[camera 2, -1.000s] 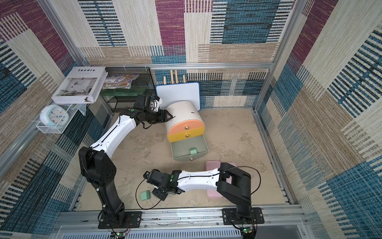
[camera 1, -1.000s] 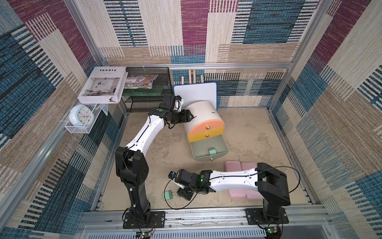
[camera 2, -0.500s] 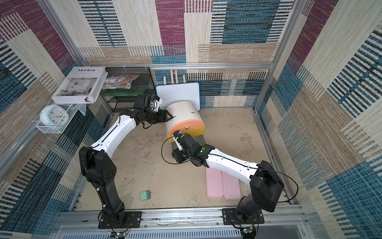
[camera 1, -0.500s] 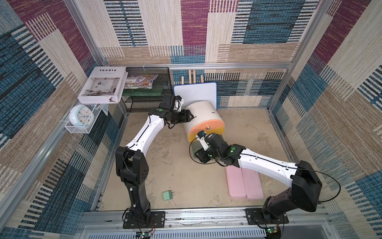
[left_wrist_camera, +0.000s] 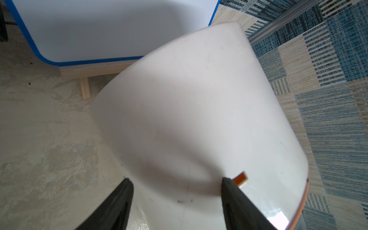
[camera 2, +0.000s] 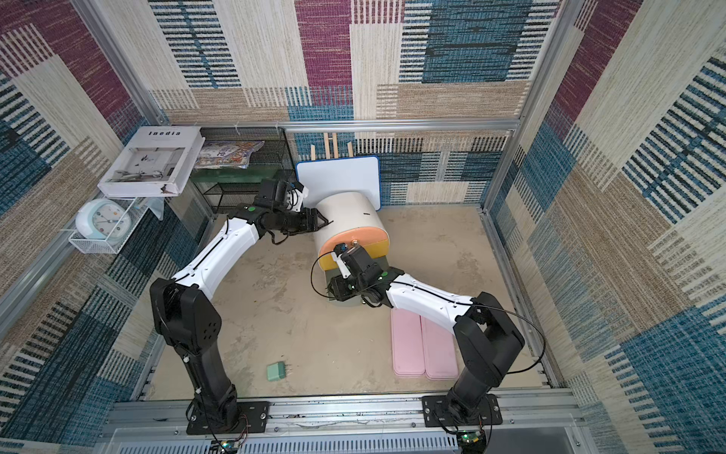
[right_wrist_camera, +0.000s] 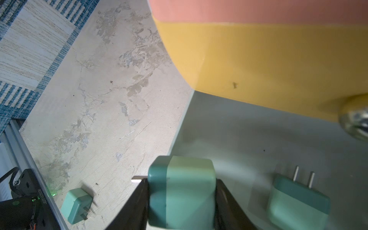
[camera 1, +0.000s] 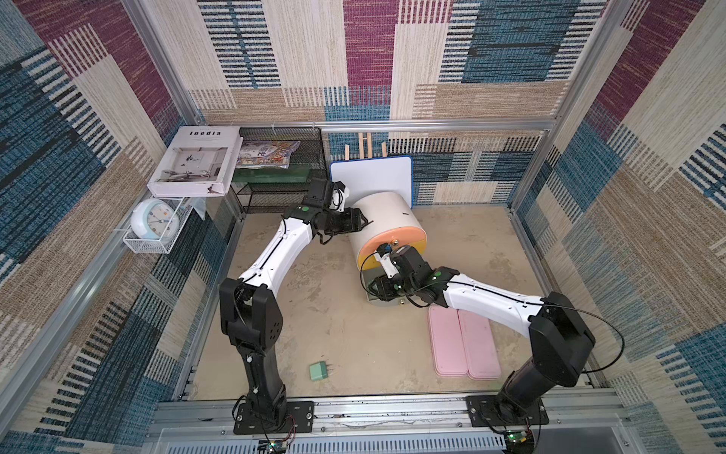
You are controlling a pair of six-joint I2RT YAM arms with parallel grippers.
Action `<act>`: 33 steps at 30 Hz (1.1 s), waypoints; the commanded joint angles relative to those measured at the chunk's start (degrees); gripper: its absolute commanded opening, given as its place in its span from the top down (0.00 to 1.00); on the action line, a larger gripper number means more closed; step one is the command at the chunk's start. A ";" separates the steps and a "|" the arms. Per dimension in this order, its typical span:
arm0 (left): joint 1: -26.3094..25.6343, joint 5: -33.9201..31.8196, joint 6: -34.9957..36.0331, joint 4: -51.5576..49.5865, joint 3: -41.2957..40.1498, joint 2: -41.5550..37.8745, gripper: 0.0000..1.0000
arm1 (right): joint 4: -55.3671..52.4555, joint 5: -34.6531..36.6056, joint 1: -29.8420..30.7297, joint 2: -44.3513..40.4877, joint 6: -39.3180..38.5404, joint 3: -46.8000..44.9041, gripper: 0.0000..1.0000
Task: Place the plugs into the drawer by color
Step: Place the plug in the drawer.
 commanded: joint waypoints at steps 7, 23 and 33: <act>-0.08 -3.18 0.69 -5.10 -0.50 0.74 0.27 | 2.81 -2.26 -0.21 2.47 -0.23 -0.41 0.57; -0.08 -3.17 0.50 -5.14 -0.43 1.02 0.27 | 2.85 -3.45 -0.60 2.69 -2.06 -1.85 0.36; 0.01 -3.25 0.77 -5.12 -0.25 0.76 0.27 | -4.06 -3.44 -0.76 -4.46 -9.64 1.02 0.17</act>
